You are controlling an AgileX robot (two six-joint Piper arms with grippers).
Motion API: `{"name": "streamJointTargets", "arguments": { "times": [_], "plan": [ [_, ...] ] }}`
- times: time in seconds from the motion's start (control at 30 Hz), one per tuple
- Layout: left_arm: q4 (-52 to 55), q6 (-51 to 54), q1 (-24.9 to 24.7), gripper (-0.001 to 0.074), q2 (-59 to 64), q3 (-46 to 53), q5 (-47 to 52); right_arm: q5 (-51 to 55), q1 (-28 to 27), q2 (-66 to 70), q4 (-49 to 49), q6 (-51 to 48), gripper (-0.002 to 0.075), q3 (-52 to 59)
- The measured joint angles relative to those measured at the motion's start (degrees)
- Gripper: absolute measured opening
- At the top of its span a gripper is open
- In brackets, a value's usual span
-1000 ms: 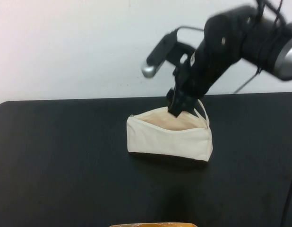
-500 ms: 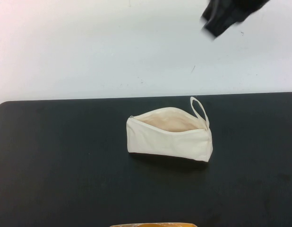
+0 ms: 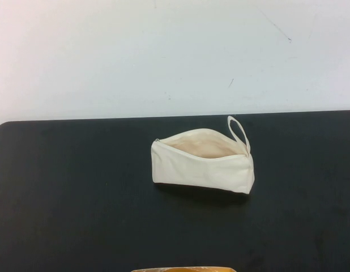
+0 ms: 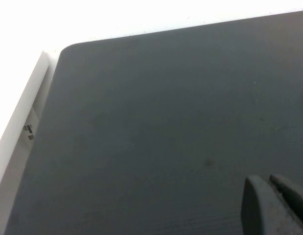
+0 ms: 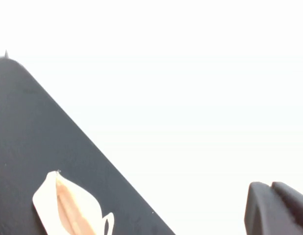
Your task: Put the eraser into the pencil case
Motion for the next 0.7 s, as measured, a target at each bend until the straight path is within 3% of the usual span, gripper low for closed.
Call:
{"name": "streamJointTargets", "arguments": {
  "times": [0.3, 0.43, 0.6, 0.7],
  "plan": [
    [0.00, 0.00, 0.00, -0.0001, 0.00, 0.00, 0.00, 0.00, 0.00, 1.97, -0.13, 0.00, -0.0001, 0.32],
    [0.00, 0.00, 0.00, -0.0001, 0.00, 0.00, 0.00, 0.00, 0.00, 1.78, -0.92, -4.66, -0.0001, 4.20],
    [0.00, 0.00, 0.00, -0.0001, 0.00, 0.00, 0.00, 0.00, 0.00, -5.30, -1.36, -3.00, -0.0001, 16.28],
    [0.00, 0.00, 0.00, -0.0001, 0.00, 0.00, 0.00, -8.68, -2.16, -15.50, 0.19, -2.37, -0.0001, 33.34]
  ]
}}
